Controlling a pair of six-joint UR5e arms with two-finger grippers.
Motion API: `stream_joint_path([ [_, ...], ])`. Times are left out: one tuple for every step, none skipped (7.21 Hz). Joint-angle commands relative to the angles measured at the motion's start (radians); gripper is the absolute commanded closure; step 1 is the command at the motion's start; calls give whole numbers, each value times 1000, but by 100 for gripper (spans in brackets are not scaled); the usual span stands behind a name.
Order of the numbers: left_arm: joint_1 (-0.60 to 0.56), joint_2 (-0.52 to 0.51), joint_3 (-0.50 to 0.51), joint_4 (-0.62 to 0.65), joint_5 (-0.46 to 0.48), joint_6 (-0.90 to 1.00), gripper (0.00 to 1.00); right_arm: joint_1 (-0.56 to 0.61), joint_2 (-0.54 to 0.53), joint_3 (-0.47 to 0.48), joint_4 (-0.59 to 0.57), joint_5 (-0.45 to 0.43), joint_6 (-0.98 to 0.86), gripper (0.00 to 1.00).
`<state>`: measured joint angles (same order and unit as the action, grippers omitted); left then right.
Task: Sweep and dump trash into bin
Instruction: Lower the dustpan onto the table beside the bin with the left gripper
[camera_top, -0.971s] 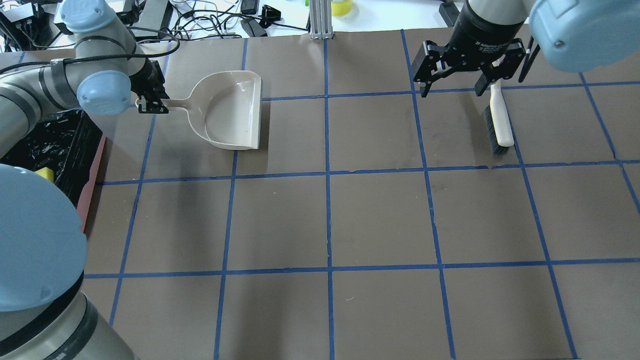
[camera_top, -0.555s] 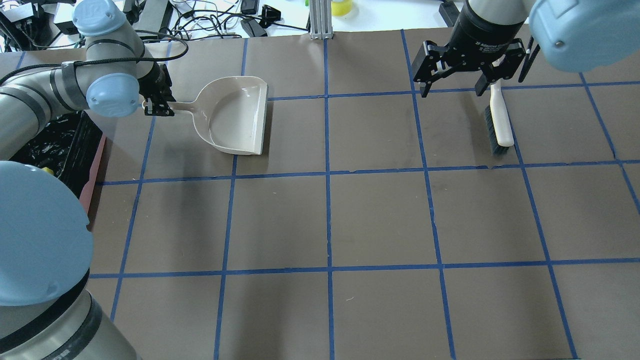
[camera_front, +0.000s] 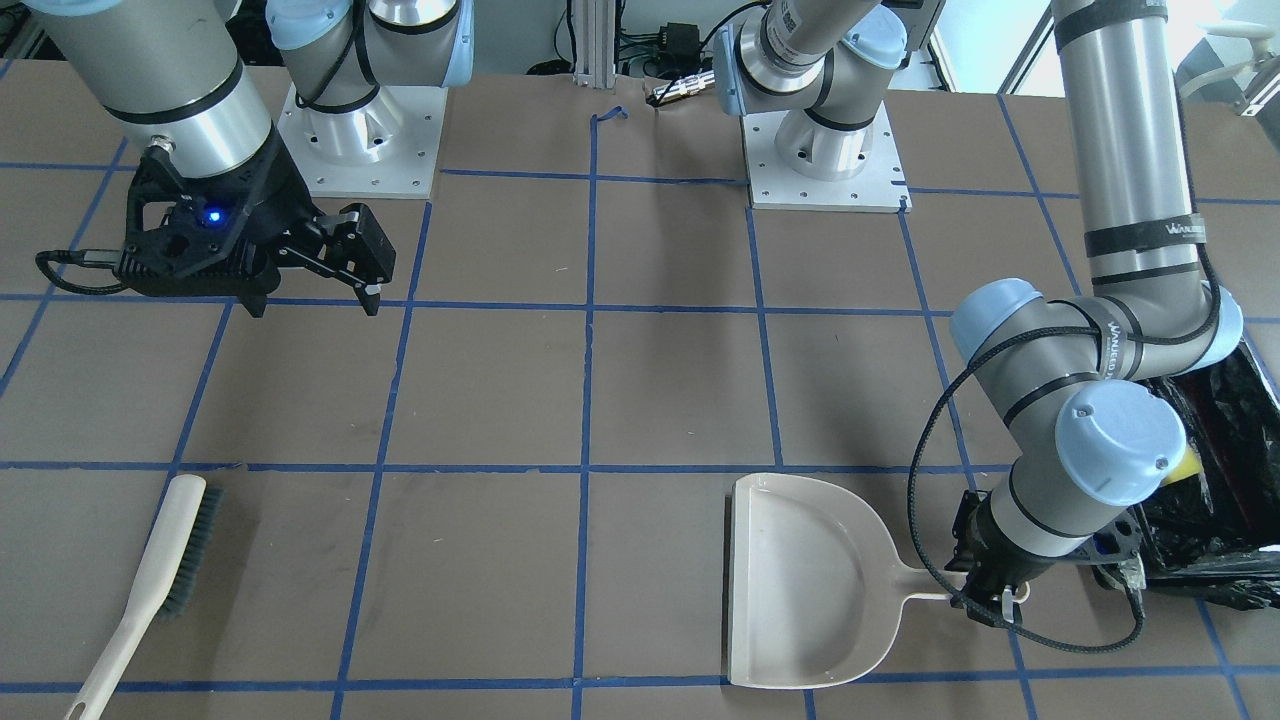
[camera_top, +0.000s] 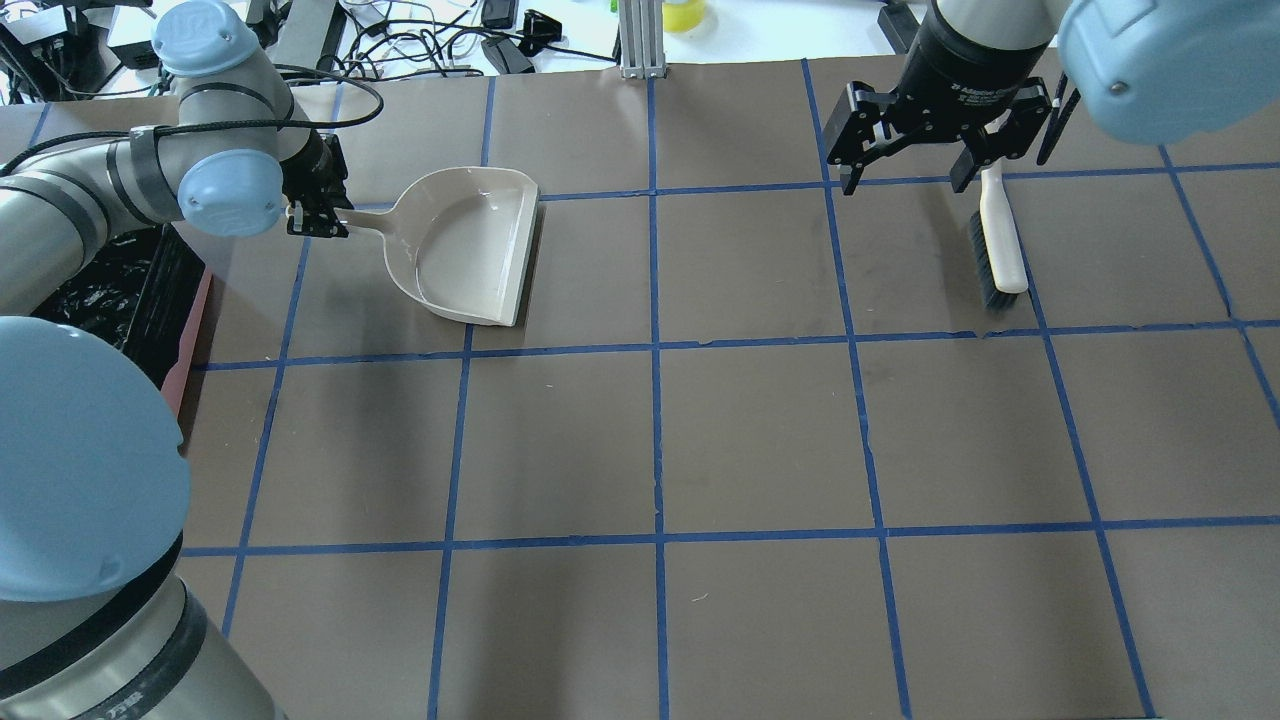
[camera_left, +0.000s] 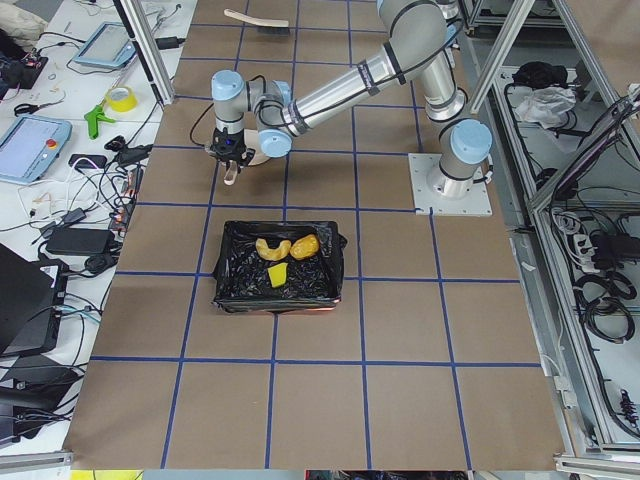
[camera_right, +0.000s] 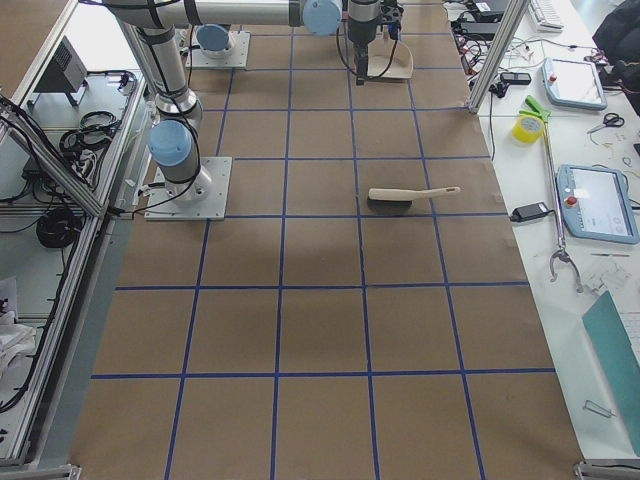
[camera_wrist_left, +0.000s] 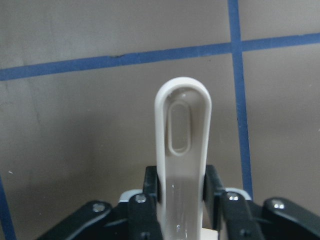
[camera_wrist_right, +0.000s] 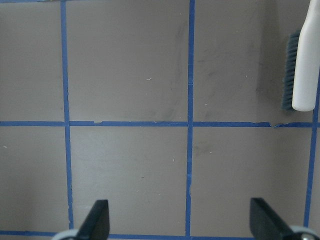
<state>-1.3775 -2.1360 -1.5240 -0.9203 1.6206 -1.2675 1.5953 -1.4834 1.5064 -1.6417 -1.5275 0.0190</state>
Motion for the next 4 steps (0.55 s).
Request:
stream_joint_path([
  [0,-9,2,0,-5,-57,100,0,0,0,-3,3,-1,0],
  [0,-10,1,0,-7,-58,100,0,0,0,-3,3,-1,0],
  [0,-10,-2,0,-2,-56,100,0,2,0,-3,3,-1,0],
  [0,-6,-7,1,1,-49,98,0,0,0,-1,3,-1,0],
])
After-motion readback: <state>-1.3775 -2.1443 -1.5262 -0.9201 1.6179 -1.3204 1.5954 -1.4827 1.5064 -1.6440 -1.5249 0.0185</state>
